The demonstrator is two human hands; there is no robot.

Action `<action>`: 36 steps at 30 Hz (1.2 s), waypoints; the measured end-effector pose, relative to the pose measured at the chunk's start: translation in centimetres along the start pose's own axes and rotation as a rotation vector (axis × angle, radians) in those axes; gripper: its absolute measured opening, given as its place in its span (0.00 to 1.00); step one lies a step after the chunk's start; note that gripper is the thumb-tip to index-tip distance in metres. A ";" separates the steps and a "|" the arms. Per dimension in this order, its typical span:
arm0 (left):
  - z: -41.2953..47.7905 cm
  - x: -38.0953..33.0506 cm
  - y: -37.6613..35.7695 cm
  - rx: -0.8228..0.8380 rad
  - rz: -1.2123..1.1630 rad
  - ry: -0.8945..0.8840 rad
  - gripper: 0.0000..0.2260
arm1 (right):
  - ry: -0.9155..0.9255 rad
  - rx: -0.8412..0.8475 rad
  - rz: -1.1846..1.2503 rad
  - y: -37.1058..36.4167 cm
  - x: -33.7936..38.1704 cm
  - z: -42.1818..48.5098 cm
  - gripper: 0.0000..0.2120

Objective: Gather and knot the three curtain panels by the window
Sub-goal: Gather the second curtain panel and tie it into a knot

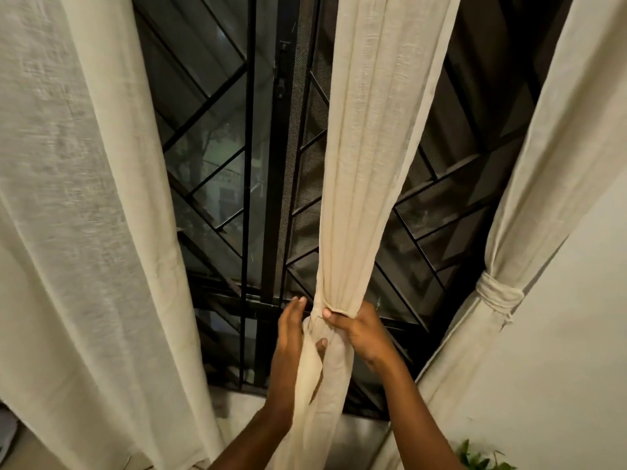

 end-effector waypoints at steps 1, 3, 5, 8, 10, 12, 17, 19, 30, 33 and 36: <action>0.1 0.6 0.7 -0.014 -0.068 0.099 0.29 | -0.012 -0.001 0.006 0.4 -0.1 0.1 0.21; 0.3 1.3 1.8 -0.023 -0.156 0.228 0.22 | -0.045 0.005 0.029 1.1 -0.2 0.2 0.21; 1.0 1.6 2.8 -0.047 -0.267 0.268 0.10 | -0.093 0.014 0.074 1.4 -0.3 0.4 0.24; 3.1 2.1 4.1 -0.117 -0.507 0.400 0.08 | -0.149 0.023 0.126 1.7 0.0 0.3 0.28; 4.5 2.5 4.5 -0.162 -0.644 0.531 0.07 | -0.167 0.044 0.160 1.7 0.2 0.2 0.28; 5.3 2.7 4.3 -0.143 -0.757 0.647 0.10 | -0.160 0.065 0.185 1.4 0.4 0.0 0.28; 5.1 1.8 4.3 -0.072 -0.811 0.669 0.27 | -0.138 0.077 0.245 1.1 0.3 -0.4 0.29; 4.8 1.6 4.4 0.012 -0.618 0.526 0.36 | -0.141 0.088 0.244 1.0 0.4 -0.5 0.29; 3.9 0.8 3.2 0.448 -0.513 0.349 0.14 | -0.166 0.042 0.298 1.2 0.2 -0.8 0.27; 3.9 0.6 3.7 0.409 -0.495 0.389 0.09 | -0.157 0.031 0.302 1.5 0.1 -0.8 0.26; 4.5 1.4 4.1 0.156 -0.434 0.530 0.07 | -0.158 0.039 0.279 1.6 -0.1 -0.7 0.29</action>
Point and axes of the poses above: each hand's wrist, its own z-axis towards the middle knuckle, its own y-axis out of the back of the hand, x = y × z, the point moved 4 cm from there along z, towards the middle knuckle, and after that the axes turned 4 degrees about -x, right-handed, at the moved point
